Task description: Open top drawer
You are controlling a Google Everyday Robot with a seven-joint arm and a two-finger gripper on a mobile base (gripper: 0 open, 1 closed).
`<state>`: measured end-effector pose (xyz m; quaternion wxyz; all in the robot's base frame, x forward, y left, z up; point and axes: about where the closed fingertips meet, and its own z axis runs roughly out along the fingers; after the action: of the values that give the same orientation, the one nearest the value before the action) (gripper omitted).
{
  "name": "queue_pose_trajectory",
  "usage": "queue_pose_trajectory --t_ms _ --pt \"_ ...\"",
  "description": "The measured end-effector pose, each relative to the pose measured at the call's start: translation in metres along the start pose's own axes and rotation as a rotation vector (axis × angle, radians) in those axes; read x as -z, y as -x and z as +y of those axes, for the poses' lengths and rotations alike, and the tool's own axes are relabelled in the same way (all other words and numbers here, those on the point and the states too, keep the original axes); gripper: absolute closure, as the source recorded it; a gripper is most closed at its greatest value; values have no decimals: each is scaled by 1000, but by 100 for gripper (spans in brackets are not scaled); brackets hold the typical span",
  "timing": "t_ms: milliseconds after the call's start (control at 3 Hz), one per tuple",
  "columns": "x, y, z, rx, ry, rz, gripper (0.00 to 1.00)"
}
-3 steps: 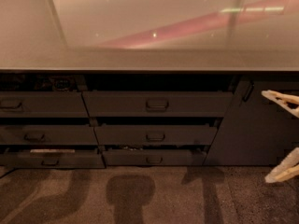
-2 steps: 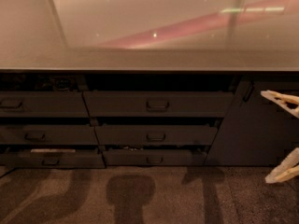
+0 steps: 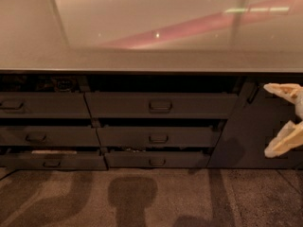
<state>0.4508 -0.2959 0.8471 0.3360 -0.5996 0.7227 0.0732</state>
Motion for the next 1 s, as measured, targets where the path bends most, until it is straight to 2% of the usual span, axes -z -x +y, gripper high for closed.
queue_pose_trajectory --t_ms 333,667,1000 --pt "-6 -21 -49 -97 -7 37 0" --pt "-7 -20 -49 -97 -7 38 0" --pt "-27 -7 -46 -35 13 121 0"
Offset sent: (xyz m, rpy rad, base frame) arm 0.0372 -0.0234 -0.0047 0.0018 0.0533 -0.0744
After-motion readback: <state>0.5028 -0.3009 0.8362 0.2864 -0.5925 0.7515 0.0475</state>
